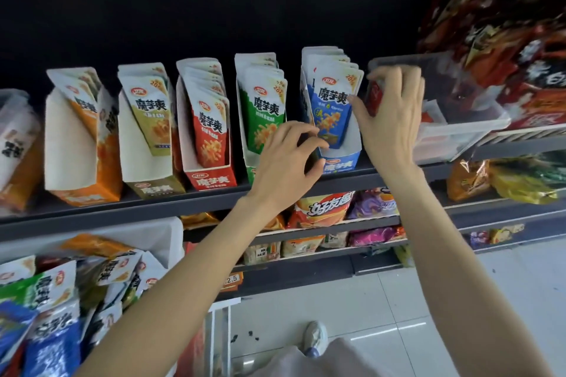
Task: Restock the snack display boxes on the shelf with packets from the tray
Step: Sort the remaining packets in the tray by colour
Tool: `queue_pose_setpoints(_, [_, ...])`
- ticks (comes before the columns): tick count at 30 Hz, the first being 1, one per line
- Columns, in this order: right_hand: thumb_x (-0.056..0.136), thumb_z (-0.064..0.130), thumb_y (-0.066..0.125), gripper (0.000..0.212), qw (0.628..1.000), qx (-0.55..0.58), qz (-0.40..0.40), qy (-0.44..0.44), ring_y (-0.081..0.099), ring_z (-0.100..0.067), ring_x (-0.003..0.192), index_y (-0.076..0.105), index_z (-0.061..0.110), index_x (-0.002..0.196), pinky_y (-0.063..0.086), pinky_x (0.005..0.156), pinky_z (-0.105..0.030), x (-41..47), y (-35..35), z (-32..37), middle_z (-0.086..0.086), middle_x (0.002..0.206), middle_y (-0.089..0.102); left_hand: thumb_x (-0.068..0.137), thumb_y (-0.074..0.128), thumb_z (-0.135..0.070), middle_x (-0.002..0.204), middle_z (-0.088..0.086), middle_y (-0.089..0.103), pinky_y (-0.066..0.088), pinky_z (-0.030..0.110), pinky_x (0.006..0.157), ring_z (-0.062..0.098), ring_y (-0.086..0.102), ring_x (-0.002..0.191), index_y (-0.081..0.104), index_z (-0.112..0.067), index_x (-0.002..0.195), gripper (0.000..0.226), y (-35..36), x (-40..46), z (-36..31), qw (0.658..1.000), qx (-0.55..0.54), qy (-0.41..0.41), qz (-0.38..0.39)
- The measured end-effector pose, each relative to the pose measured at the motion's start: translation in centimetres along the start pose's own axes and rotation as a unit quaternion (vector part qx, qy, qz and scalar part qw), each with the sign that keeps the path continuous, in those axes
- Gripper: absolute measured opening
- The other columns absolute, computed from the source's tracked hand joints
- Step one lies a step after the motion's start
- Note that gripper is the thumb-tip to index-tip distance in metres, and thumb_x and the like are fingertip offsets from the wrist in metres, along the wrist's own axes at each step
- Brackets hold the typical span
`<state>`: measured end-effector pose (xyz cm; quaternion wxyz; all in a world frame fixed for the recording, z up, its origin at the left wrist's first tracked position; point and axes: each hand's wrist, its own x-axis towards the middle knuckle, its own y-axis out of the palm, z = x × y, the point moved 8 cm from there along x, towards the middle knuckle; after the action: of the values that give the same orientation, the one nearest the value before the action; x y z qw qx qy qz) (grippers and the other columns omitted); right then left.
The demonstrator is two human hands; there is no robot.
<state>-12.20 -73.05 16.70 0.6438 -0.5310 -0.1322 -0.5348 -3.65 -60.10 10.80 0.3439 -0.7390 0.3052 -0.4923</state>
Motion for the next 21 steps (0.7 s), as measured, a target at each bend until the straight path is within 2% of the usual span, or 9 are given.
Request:
queue_pose_setpoints(3, [0.086, 0.016, 0.065, 0.023, 0.995, 0.096, 0.028, 0.013, 0.042, -0.007, 0.088, 0.057, 0.005, 0.105, 0.029, 0.075, -0.005, -4.0, -1.6, 2.6, -0.009, 0.102, 0.056, 0.089, 0.054, -0.029, 0.115, 0.000, 0.061, 0.034, 0.033, 0.102, 0.019, 0.048, 0.115, 0.065, -0.017, 0.111, 0.027, -2.8, -2.1, 0.8, 0.997, -0.057, -0.028, -0.048])
queue_pose_setpoints(7, [0.090, 0.014, 0.061, 0.018, 0.950, 0.244, 0.188, 0.053, 0.054, -0.008, 0.077, 0.057, 0.014, 0.108, 0.039, 0.065, -0.010, -9.4, -0.4, 8.3, 0.003, 0.092, 0.061, 0.092, 0.056, -0.023, 0.097, -0.008, 0.065, 0.045, 0.032, 0.086, 0.011, 0.058, 0.096, 0.066, -0.013, 0.105, 0.020, -7.9, -7.9, 3.2, 0.975, -0.144, -0.093, -0.141])
queue_pose_setpoints(9, [0.090, 0.013, 0.062, 0.019, 0.921, 0.275, 0.274, 0.045, 0.058, -0.007, 0.077, 0.059, 0.016, 0.108, 0.043, 0.064, -0.011, -12.1, 1.1, 11.8, 0.007, 0.088, 0.063, 0.093, 0.053, -0.026, 0.092, -0.011, 0.064, 0.048, 0.030, 0.080, 0.008, 0.062, 0.087, 0.064, -0.017, 0.105, 0.018, -10.3, -11.8, 5.0, 0.963, -0.164, -0.140, -0.161])
queue_pose_setpoints(11, [0.090, 0.014, 0.062, 0.018, 0.890, 0.283, 0.356, 0.011, 0.059, -0.005, 0.080, 0.062, 0.018, 0.108, 0.044, 0.068, -0.010, -14.9, 2.8, 15.4, 0.009, 0.088, 0.064, 0.093, 0.050, -0.029, 0.087, -0.016, 0.063, 0.048, 0.021, 0.073, 0.004, 0.063, 0.080, 0.060, -0.023, 0.106, 0.017, -12.2, -16.0, 7.3, 0.952, -0.175, -0.195, -0.158])
queue_pose_setpoints(13, [0.090, 0.013, 0.062, 0.017, 0.859, 0.283, 0.426, -0.022, 0.060, -0.005, 0.083, 0.064, 0.018, 0.106, 0.045, 0.070, -0.012, -17.7, 4.8, 18.7, 0.009, 0.089, 0.066, 0.092, 0.049, -0.033, 0.085, -0.018, 0.063, 0.046, 0.013, 0.069, 0.000, 0.062, 0.077, 0.061, -0.024, 0.105, 0.019, -13.5, -20.4, 9.9, 0.946, -0.160, -0.249, -0.132])
queue_pose_setpoints(14, [0.089, 0.013, 0.062, 0.017, 0.843, 0.281, 0.457, -0.036, 0.061, -0.006, 0.083, 0.064, 0.019, 0.105, 0.047, 0.071, -0.016, -19.3, 5.8, 20.5, 0.008, 0.090, 0.066, 0.091, 0.050, -0.035, 0.085, -0.016, 0.064, 0.046, 0.014, 0.069, 0.000, 0.062, 0.078, 0.062, -0.024, 0.105, 0.022, -14.1, -22.8, 11.4, 0.944, -0.141, -0.277, -0.107])
queue_pose_setpoints(16, [0.089, 0.014, 0.060, 0.017, 0.815, 0.269, 0.509, -0.064, 0.061, -0.007, 0.085, 0.064, 0.019, 0.106, 0.050, 0.074, -0.027, -22.4, 7.9, 23.7, 0.007, 0.094, 0.066, 0.087, 0.051, -0.038, 0.090, -0.013, 0.065, 0.047, 0.019, 0.073, 0.006, 0.061, 0.083, 0.063, -0.024, 0.107, 0.028, -14.7, -27.7, 14.2, 0.943, -0.076, -0.321, -0.035])
queue_pose_setpoints(18, [0.091, 0.018, 0.057, 0.019, 0.796, 0.228, 0.551, -0.105, 0.060, -0.012, 0.094, 0.062, 0.020, 0.110, 0.049, 0.081, -0.035, -25.5, 9.8, 26.4, 0.005, 0.103, 0.064, 0.083, 0.046, -0.043, 0.098, -0.005, 0.066, 0.049, 0.031, 0.078, 0.018, 0.059, 0.091, 0.063, -0.021, 0.111, 0.040, -14.6, -32.3, 16.5, 0.939, 0.015, -0.341, 0.053])
queue_pose_setpoints(21, [0.092, 0.023, 0.054, 0.031, 0.763, 0.136, 0.610, -0.164, 0.052, -0.020, 0.114, 0.055, 0.022, 0.123, 0.045, 0.091, -0.037, -29.8, 12.3, 29.3, 0.001, 0.125, 0.057, 0.076, 0.040, -0.060, 0.114, 0.007, 0.063, 0.047, 0.045, 0.089, 0.032, 0.057, 0.103, 0.062, -0.016, 0.118, 0.064, -13.6, -38.0, 19.0, 0.903, 0.104, -0.373, 0.187])
